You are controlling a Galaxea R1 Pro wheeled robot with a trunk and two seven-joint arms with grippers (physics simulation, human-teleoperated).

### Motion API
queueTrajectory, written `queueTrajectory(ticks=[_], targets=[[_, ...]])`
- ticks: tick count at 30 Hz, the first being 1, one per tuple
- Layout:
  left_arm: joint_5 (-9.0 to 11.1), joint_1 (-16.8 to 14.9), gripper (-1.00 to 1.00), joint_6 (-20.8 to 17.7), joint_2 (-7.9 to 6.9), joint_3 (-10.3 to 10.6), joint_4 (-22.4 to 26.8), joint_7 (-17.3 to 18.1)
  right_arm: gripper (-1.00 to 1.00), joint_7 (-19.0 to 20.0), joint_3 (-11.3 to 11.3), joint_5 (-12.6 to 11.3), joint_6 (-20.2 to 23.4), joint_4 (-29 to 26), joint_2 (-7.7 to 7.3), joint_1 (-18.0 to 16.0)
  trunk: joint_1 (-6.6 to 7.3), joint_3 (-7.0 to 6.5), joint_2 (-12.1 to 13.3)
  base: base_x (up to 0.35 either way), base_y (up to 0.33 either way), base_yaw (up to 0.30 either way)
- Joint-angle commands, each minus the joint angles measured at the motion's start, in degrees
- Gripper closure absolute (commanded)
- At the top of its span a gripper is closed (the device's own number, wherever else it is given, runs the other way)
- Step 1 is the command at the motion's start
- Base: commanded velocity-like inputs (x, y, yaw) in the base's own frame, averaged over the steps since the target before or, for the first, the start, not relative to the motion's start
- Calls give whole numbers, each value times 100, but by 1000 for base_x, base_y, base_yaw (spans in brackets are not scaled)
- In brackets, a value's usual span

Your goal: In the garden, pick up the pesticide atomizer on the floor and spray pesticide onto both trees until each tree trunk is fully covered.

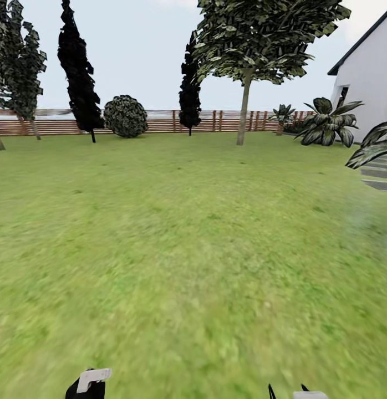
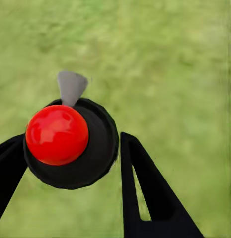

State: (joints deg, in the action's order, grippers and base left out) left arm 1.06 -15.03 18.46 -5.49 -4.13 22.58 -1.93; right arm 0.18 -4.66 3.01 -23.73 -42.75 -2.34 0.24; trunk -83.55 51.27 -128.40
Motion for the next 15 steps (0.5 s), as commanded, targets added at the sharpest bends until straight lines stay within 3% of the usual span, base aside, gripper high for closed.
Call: queueTrajectory(ticks=[1, 9, 15], targets=[[0, 0, 100, 0, 2, 0, 1, 0, -100, 0, 0, 1, 0, 1, -1, 1, 0, 0, 0, 339, 0, -299], [0, 0, 100, 0, 1, 0, 1, 0, -100, 0, 0, 4, 0, 3, 1, 2, 0, 0, 0, 339, 0, -259], [0, 0, 100, 0, 2, 0, 1, 0, -100, 0, 6, 2, 0, 3, 5, 2, 0, 0, 0, 339, -1, -47]])
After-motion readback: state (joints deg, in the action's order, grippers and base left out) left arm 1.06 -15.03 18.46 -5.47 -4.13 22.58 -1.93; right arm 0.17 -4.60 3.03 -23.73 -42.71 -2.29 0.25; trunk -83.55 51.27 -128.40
